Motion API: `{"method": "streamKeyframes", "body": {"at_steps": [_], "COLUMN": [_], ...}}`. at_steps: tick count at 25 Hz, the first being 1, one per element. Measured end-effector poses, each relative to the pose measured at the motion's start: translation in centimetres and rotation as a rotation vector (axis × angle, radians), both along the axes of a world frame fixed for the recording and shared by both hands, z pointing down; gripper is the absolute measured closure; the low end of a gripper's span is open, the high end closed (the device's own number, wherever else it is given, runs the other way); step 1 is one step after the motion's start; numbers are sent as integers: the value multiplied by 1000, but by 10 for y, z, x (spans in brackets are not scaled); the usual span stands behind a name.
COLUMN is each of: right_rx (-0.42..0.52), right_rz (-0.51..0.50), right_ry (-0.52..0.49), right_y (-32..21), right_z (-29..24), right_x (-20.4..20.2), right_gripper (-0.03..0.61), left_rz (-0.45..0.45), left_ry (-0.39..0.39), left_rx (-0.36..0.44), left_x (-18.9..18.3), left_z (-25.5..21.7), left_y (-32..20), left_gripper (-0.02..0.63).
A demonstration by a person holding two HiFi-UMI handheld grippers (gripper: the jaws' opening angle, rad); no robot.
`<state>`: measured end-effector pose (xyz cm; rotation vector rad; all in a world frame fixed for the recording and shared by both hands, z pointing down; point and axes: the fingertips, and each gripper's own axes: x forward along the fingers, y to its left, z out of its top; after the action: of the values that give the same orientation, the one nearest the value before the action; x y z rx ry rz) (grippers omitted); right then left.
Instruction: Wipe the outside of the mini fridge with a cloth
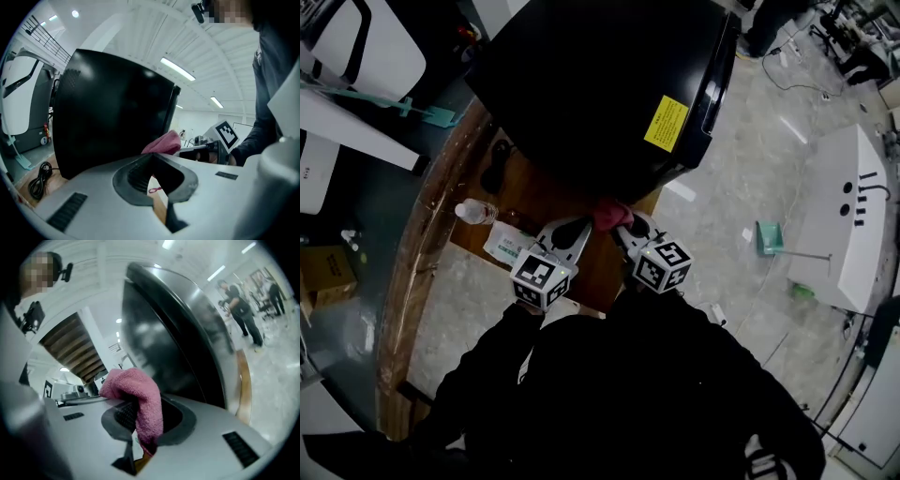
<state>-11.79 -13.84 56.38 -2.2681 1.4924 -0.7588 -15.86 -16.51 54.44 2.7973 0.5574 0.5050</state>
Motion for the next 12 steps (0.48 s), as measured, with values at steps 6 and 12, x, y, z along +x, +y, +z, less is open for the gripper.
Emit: {"method": "streamKeyframes", "body": {"at_steps": [6, 12], "right_rx": [25, 37], "right_rz": [-74, -124], "right_ry": [288, 400], "right_y": [17, 24], "right_z": [-102, -141], "right_x": [-49, -94], "right_gripper": [502, 505], "left_rz": [55, 84], "left_ry": [121, 167], "left_rx": [-2, 24], "left_x": [-47, -82], "left_z": [-75, -106], "left_y": [13, 18], "left_gripper": [607, 607]}}
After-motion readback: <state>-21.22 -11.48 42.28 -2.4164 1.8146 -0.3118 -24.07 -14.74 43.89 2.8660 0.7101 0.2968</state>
